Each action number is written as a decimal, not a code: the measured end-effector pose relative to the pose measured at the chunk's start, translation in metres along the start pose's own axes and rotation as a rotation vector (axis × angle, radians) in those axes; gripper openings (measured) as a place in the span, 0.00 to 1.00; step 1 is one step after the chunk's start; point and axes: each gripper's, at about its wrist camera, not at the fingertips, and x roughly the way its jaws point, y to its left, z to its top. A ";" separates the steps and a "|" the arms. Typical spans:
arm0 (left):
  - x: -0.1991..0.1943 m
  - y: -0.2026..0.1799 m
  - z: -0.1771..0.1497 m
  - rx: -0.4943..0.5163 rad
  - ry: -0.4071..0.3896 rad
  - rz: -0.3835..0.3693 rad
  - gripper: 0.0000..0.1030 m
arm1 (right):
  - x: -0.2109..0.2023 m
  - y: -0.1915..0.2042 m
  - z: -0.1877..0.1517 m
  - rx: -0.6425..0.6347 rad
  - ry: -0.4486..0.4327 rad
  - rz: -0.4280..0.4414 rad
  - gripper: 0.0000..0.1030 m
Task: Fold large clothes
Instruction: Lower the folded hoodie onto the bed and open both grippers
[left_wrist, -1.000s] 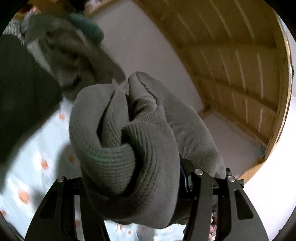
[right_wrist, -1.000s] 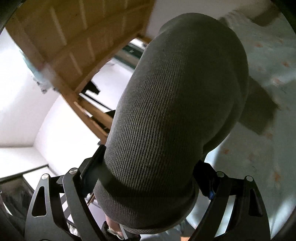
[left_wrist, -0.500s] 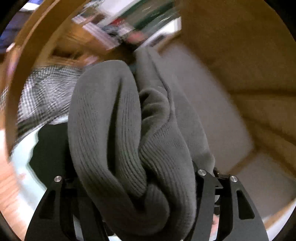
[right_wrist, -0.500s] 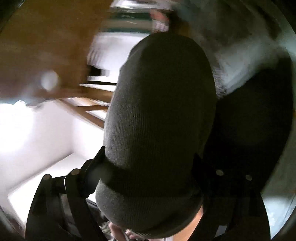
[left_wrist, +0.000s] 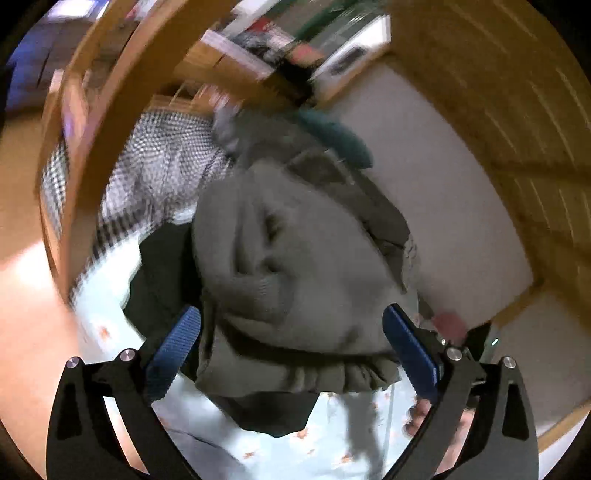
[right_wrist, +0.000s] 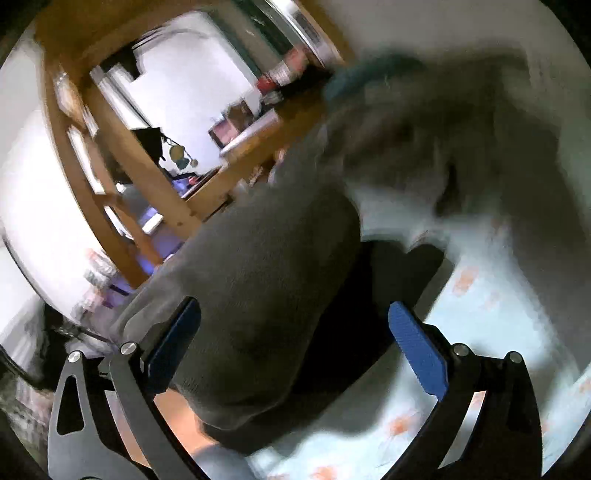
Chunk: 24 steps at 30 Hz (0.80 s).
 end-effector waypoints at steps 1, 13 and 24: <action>-0.006 -0.009 0.007 0.036 -0.030 0.002 0.94 | -0.004 0.013 0.011 -0.049 -0.026 0.002 0.98; 0.210 -0.038 0.068 0.407 0.317 0.456 0.96 | 0.084 0.084 0.015 -0.176 0.329 -0.170 0.98; 0.211 0.008 0.048 0.269 0.225 0.311 0.96 | 0.110 0.096 -0.002 -0.210 0.346 -0.243 0.98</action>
